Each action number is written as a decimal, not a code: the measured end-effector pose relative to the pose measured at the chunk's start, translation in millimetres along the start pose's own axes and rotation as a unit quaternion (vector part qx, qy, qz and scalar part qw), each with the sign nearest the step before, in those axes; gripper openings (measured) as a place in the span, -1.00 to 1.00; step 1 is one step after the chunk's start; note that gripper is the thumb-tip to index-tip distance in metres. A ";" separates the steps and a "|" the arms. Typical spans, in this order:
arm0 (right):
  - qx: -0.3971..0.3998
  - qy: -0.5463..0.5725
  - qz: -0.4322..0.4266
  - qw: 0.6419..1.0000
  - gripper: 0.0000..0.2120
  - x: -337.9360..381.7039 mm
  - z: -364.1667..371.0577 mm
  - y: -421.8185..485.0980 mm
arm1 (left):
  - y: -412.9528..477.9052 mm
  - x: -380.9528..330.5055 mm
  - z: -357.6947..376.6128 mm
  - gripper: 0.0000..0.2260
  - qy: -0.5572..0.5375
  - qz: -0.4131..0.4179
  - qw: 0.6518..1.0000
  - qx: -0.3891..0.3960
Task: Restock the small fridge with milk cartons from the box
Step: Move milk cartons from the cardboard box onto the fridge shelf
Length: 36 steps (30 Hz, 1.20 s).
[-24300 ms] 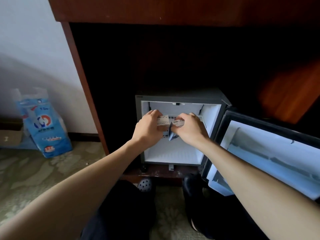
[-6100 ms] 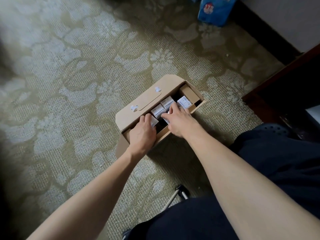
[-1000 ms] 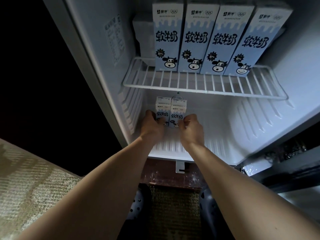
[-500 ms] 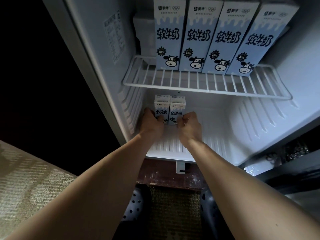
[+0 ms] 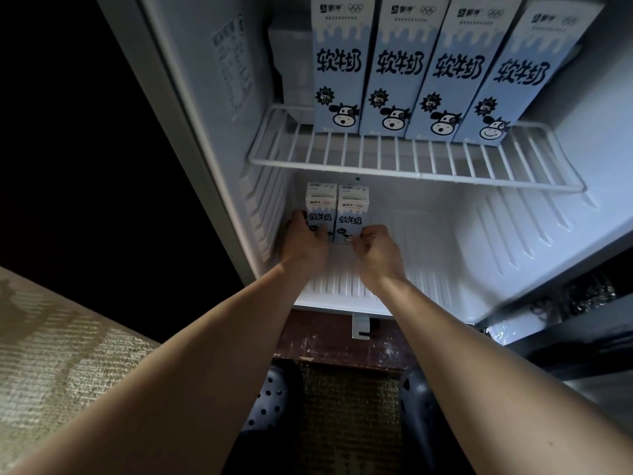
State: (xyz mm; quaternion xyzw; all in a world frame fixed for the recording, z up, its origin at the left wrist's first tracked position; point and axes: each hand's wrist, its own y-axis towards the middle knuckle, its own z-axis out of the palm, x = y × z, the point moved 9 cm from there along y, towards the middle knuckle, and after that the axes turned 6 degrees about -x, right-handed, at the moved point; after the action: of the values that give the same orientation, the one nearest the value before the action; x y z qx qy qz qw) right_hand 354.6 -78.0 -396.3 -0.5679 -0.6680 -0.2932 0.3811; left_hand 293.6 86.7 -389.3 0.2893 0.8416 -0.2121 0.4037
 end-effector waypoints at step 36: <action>0.244 -0.371 -0.200 0.873 -0.50 195.8 -107.4 -212.6 | -216.4 -75.7 -209.4 -0.38 0.328 0.221 0.894 0.211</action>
State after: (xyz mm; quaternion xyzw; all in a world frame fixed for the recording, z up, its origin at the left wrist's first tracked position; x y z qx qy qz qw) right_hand 152.1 -100.7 -165.0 -0.3778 -0.9101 0.0415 0.1652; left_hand 73.0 25.8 -179.5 0.5996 0.7758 -0.1833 0.0708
